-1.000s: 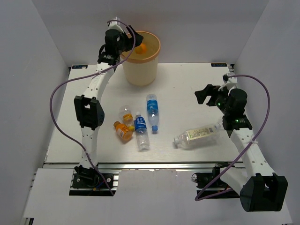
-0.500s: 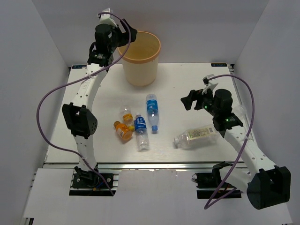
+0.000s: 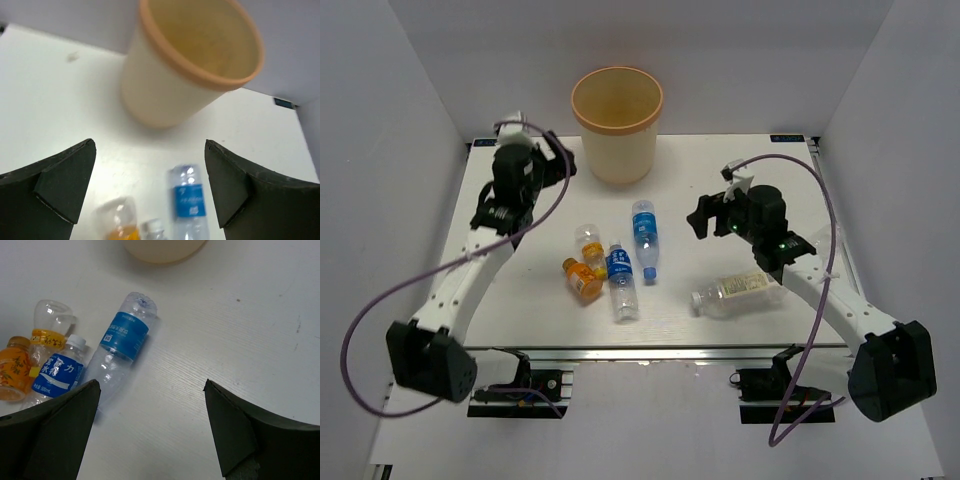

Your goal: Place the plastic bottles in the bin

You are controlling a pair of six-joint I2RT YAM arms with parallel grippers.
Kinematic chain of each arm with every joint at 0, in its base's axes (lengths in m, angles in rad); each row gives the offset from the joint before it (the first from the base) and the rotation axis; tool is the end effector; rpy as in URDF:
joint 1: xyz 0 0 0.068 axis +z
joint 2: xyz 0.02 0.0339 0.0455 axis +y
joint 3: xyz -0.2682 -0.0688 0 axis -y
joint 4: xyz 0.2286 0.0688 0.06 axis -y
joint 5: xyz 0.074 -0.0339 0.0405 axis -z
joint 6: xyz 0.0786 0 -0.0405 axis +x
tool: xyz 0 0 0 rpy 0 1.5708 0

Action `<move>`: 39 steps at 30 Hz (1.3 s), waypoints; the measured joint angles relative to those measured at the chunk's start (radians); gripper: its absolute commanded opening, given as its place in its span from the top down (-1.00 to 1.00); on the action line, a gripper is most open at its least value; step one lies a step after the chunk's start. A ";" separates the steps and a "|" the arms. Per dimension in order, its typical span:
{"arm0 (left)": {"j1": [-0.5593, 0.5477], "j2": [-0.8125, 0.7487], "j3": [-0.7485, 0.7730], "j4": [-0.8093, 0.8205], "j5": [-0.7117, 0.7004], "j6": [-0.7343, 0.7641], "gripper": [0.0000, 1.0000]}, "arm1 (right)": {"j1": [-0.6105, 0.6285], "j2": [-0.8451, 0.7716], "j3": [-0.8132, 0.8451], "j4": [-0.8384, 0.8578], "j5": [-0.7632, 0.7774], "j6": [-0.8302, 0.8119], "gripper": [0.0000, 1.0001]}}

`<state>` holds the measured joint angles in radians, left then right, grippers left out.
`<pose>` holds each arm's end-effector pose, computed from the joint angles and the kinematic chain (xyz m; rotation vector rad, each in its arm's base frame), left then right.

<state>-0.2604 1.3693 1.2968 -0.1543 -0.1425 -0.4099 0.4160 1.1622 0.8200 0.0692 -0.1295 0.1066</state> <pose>0.3378 -0.0784 0.3854 -0.2371 1.7934 -0.3508 0.2660 0.1286 0.2985 -0.3784 1.8304 0.4827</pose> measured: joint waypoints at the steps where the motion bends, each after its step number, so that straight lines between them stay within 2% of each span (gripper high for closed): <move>1: 0.000 -0.042 -0.054 -0.009 -0.039 -0.016 -0.96 | 0.018 0.010 0.005 -0.002 0.014 -0.003 -0.79; 3: 0.001 -0.163 -0.205 -0.014 -0.122 -0.050 -0.96 | 0.061 0.028 0.015 -0.007 0.039 -0.004 -0.79; 5: 0.003 -0.238 -0.290 -0.027 -0.206 -0.091 -0.96 | 0.115 0.053 0.026 -0.009 0.061 -0.001 -0.79; 11: 0.010 -0.297 -0.354 -0.076 -0.373 -0.181 -0.96 | 0.296 0.208 0.047 0.024 0.212 0.093 -0.79; 14: 0.011 -0.298 -0.361 -0.081 -0.406 -0.206 -0.96 | 0.360 0.306 0.052 0.045 0.295 0.165 -0.79; 19: 0.021 -0.298 -0.391 -0.085 -0.423 -0.225 -0.97 | 0.395 0.444 0.083 0.053 0.394 0.258 -0.79; 24: 0.044 -0.294 -0.431 -0.088 -0.415 -0.234 -0.96 | 0.421 0.545 0.110 0.092 0.421 0.305 -0.79; 26: 0.051 -0.290 -0.436 -0.092 -0.406 -0.234 -0.96 | 0.427 0.579 0.121 0.095 0.421 0.317 -0.73; 27: 0.055 -0.288 -0.438 -0.093 -0.404 -0.235 -0.97 | 0.429 0.595 0.128 0.095 0.422 0.325 -0.67; 30: 0.063 -0.287 -0.440 -0.093 -0.394 -0.235 -0.97 | 0.430 0.626 0.149 0.092 0.433 0.340 -0.29; 31: 0.065 -0.287 -0.441 -0.092 -0.391 -0.235 -0.96 | 0.430 0.627 0.153 0.090 0.441 0.344 -0.07; 34: 0.069 -0.288 -0.453 -0.086 -0.384 -0.235 -0.97 | 0.430 0.621 0.167 0.090 0.455 0.331 0.24; 39: 0.076 -0.286 -0.466 -0.076 -0.367 -0.238 -0.96 | 0.429 0.567 0.221 0.037 0.438 0.242 0.40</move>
<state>-0.1841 1.0832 0.8307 -0.2302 -0.5095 -0.6476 0.8448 1.7290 1.0412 0.1066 0.3084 0.3489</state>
